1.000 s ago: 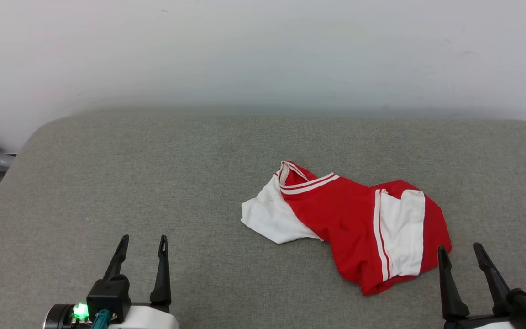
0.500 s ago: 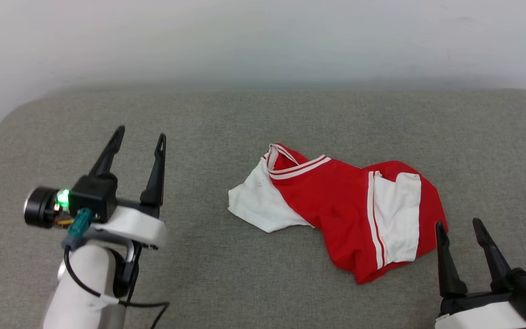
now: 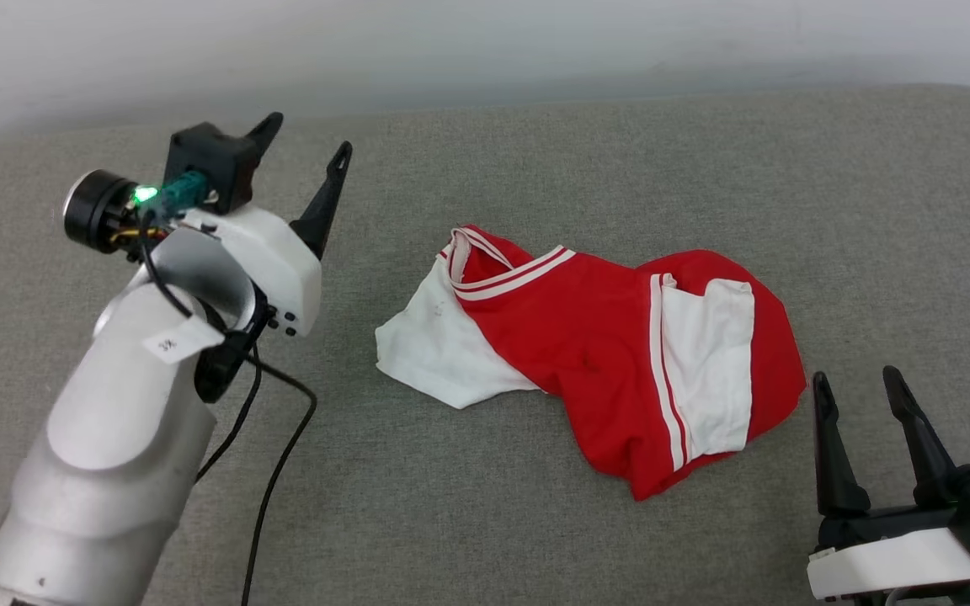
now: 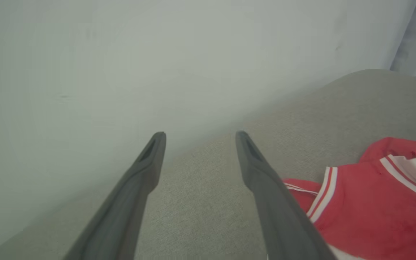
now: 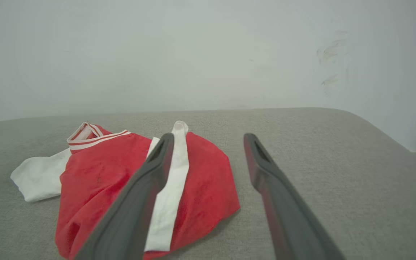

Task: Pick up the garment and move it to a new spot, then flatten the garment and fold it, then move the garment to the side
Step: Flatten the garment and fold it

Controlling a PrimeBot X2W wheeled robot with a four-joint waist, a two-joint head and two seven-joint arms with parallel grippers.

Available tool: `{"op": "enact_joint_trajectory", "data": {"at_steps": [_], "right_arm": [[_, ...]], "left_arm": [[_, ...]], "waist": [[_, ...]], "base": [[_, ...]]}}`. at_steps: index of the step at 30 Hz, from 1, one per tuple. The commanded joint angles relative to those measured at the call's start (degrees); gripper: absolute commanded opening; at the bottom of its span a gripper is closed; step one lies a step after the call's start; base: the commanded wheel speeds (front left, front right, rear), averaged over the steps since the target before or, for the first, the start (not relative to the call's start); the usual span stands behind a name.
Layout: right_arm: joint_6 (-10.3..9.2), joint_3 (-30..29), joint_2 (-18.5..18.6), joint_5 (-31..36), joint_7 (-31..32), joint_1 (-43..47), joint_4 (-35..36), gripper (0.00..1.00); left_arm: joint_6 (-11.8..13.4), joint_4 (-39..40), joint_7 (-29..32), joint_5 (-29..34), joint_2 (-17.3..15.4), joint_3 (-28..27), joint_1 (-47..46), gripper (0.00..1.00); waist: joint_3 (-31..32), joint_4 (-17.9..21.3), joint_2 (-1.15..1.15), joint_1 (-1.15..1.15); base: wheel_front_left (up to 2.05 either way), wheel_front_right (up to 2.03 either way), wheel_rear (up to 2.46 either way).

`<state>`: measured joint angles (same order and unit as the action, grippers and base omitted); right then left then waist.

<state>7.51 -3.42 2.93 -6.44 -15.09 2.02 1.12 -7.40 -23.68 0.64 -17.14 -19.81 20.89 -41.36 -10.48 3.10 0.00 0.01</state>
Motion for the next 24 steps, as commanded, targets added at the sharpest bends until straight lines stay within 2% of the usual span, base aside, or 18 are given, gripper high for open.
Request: {"op": "enact_joint_trajectory", "data": {"at_steps": [1, 7, 13, 17, 24], "right_arm": [[-0.04, -0.07, -0.10, 0.28, -0.12, -0.85, 0.24, 1.00], [-0.04, -0.09, -0.10, 0.39, -0.12, -2.01, 0.24, 1.00], [-0.04, 0.62, -0.10, 0.34, -0.12, -3.35, 0.27, 1.00], [-0.04, 0.74, -0.10, 0.51, -0.12, -4.05, 0.44, 1.00], [-0.04, 1.05, -0.09, 0.11, -0.12, -5.29, 0.41, 1.00]], "left_arm": [[0.04, 0.16, 0.82, -1.01, -0.80, 0.65, -1.57, 1.00], [0.02, -1.52, 16.52, -12.78, -4.90, 12.73, -7.28, 1.00], [0.01, -3.19, 28.51, -21.92, -7.28, 22.03, -10.77, 1.00], [0.01, -4.08, 33.56, -25.94, -8.47, 27.68, -12.16, 1.00], [0.01, -6.66, 36.55, -30.28, -9.43, 37.22, -12.25, 1.00]], "waist": [[-0.39, 0.15, 0.00, -0.01], [-2.04, 0.32, 0.00, -0.01], [-3.73, 1.07, 0.00, -0.01], [-5.01, 1.69, 0.00, -0.01], [-7.00, 2.98, 0.00, -0.01]], "base": [[0.00, 0.00, 0.00], [0.00, 0.00, 0.00], [0.00, 0.00, 0.00], [0.00, 0.00, 0.00], [0.00, 0.00, 0.00]]}}
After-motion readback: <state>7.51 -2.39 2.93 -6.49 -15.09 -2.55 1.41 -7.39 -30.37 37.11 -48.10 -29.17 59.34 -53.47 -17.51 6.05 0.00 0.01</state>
